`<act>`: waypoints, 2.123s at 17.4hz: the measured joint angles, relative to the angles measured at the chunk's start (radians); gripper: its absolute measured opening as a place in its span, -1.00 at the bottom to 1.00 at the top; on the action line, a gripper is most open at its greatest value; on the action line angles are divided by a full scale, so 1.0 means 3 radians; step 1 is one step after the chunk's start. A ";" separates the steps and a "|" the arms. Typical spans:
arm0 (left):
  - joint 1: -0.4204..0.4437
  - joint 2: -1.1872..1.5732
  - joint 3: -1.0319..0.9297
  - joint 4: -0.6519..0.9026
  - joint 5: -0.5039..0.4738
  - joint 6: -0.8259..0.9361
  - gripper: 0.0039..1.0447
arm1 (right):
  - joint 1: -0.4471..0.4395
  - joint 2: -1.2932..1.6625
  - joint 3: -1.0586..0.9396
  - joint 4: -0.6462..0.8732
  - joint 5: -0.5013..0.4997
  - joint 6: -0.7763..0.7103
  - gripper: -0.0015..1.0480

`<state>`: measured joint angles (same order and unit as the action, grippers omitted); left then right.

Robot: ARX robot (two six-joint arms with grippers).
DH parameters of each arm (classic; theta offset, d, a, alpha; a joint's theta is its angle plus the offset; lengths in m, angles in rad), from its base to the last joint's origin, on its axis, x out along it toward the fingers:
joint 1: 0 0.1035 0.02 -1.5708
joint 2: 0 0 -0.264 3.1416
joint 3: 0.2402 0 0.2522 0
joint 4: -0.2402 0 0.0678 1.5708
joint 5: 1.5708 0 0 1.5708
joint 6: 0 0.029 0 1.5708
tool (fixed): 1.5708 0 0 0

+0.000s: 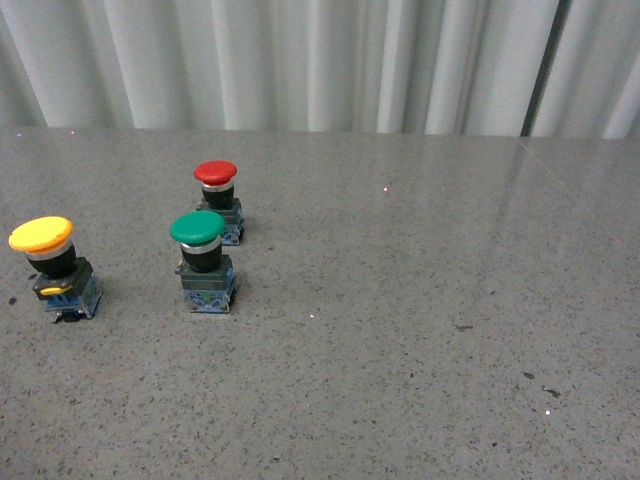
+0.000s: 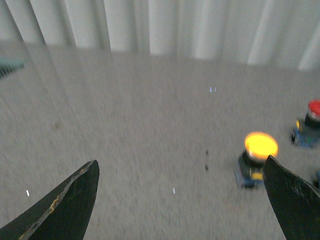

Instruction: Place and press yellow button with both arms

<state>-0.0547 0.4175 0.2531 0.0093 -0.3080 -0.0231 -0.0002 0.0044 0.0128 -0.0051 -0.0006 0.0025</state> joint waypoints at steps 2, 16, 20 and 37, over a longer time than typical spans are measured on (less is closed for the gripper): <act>0.0028 0.0786 0.0449 0.0570 0.0228 0.0134 0.88 | 0.0000 0.0000 0.0000 0.0004 0.0000 0.0001 0.87; -0.0320 0.3512 0.1353 0.0821 0.0689 -0.0071 0.88 | 0.0000 0.0000 0.0000 0.0003 0.0001 0.0001 0.87; -0.0291 0.3625 0.1253 0.0945 0.0617 -0.0131 0.88 | 0.0000 0.0000 0.0000 0.0003 0.0001 0.0001 0.87; -0.1106 0.3016 0.2391 0.0415 0.0343 -0.0181 -0.37 | 0.0000 0.0000 0.0000 0.0003 0.0001 0.0000 0.87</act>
<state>-0.3866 1.3224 0.9703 0.1337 -0.2050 -0.0772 -0.0002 0.0044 0.0128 -0.0044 -0.0002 0.0025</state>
